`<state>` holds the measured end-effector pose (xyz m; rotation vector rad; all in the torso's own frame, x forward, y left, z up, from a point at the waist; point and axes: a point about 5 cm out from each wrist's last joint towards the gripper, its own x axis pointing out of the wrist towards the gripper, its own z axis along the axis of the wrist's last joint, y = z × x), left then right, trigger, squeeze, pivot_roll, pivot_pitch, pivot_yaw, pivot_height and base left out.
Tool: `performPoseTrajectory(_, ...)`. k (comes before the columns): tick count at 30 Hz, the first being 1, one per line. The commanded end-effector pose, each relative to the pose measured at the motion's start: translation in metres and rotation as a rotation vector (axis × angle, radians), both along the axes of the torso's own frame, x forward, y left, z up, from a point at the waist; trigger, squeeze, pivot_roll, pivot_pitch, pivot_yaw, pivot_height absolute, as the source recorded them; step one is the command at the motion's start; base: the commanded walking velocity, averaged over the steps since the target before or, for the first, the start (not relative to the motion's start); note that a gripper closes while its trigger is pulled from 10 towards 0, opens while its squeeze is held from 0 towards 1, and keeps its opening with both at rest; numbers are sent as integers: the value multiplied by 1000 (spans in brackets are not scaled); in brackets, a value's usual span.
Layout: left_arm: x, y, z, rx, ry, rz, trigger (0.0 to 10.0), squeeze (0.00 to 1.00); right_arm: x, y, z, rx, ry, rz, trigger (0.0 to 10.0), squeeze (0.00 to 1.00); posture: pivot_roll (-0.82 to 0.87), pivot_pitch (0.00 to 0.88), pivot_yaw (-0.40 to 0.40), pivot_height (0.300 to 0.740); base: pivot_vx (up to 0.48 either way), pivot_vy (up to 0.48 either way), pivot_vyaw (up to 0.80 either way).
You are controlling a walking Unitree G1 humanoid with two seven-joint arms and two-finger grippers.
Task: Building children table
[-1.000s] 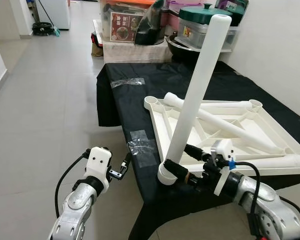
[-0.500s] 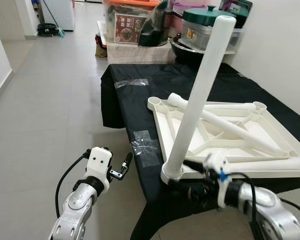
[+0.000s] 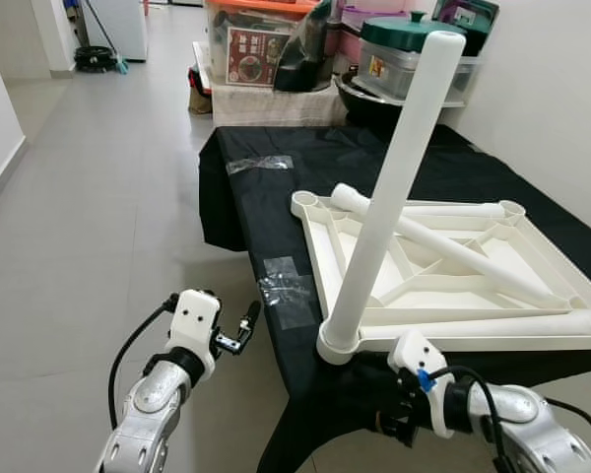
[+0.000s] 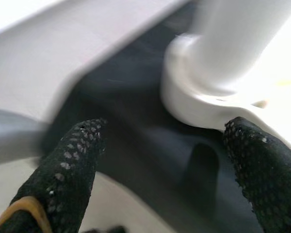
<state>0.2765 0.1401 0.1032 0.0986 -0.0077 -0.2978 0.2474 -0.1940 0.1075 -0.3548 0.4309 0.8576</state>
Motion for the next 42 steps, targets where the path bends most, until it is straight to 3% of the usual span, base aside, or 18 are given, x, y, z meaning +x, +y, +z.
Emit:
performPoseTrajectory(1, 0, 0, -3, 19, 7, -1, 10000, 0, 5, -8, -7, -65, 1, -66, 10000, 1000, -24, 0, -109, 740, 0, 0, 0)
performPoseTrajectory(5, 0, 2, -2, 23, 6, 8, 10000, 0, 5, -9, -7, -58, 13, -71, 10000, 1000, -24, 0, -109, 740, 0, 0, 0)
performPoseTrajectory(7, 1, 2, -2, 21, 6, 5, 10000, 0, -1, 2, -2, -6, 12, 6, 10000, 957, -26, 0, -105, 740, 0, 0, 0)
performPoseTrajectory(10, 1, 2, -2, 20, 6, 5, 10000, 0, -2, 4, -1, 3, 12, 18, 10000, 957, -26, 0, -105, 740, 0, 0, 0)
performPoseTrajectory(11, 1, 2, -2, 19, 6, 3, 10000, 0, -6, 7, 1, 24, 28, 48, 10000, 0, -29, 0, -102, 740, 0, 0, 0)
performPoseTrajectory(13, 1, 1, -2, 17, 6, 0, 10000, 0, -10, 10, 4, 44, 43, 84, 10000, 0, -30, 0, -101, 740, 0, 0, 0)
performPoseTrajectory(15, 1, 1, -2, 15, 6, -4, 10000, 0, -14, 19, 17, 176, 64, 130, 10000, 0, -31, 0, -100, 740, 0, 0, 0)
performPoseTrajectory(16, 1, 1, -2, 15, 6, -4, 10000, 0, -14, 19, 17, 176, 64, 130, 10000, 0, -31, 0, -100, 740, 0, 0, 0)
performPoseTrajectory(18, 1, 0, -3, 14, 7, -5, 10000, 0, -10, 26, 32, 270, 27, 149, 10000, 0, -32, 0, -100, 740, 0, 0, 0)
performPoseTrajectory(20, 1, 0, -3, 14, 7, -5, 10000, 0, -10, 26, 32, 270, 27, 149, 10000, 0, -32, 0, -100, 740, 0, 0, 0)
performPoseTrajectory(22, 1, -1, -3, 10, 9, -7, 10000, 0, -13, 38, 47, 368, 27, 225, 10000, 0, -25, 0, -107, 740, 0, 0, 0)
performPoseTrajectory(24, 1, -1, -3, 10, 9, -7, 10000, 0, -13, 38, 47, 368, 27, 225, 10000, 0, -25, 0, -107, 740, 0, 0, 0)
performPoseTrajectory(25, 1, 0, -3, 9, 11, -6, 10000, 0, -15, 43, 51, 417, 41, 260, 10000, 0, -22, 0, -109, 740, 0, 0, 0)
performPoseTrajectory(27, 1, 0, -3, 9, 11, -6, 10000, 0, -15, 43, 51, 417, 41, 260, 10000, 0, -22, 0, -109, 740, 0, 0, 0)
performPoseTrajectory(32, -1, 2, -4, 7, 19, 2, 10000, 0, -14, 55, 63, 523, 34, 298, 10000, 0, -15, 0, -114, 740, 0, 0, 0)
performPoseTrajectory(35, -1, 2, -5, 6, 20, 4, 10000, 0, -13, 57, 64, 532, 27, 292, 10000, 0, -16, 0, -113, 740, 0, 0, 0)
performPoseTrajectory(37, 0, 2, -5, 6, 21, 7, 10000, 0, -1, 61, 63, 514, -46, 171, 10000, 0, -21, 0, -111, 740, 0, 0, 0)
performPoseTrajectory(42, 1, 1, -5, 6, 21, 7, 10000, 0, 10, 64, 62, 525, -88, 41, 10000, 0, -26, 0, -108, 740, 0, 0, 0)
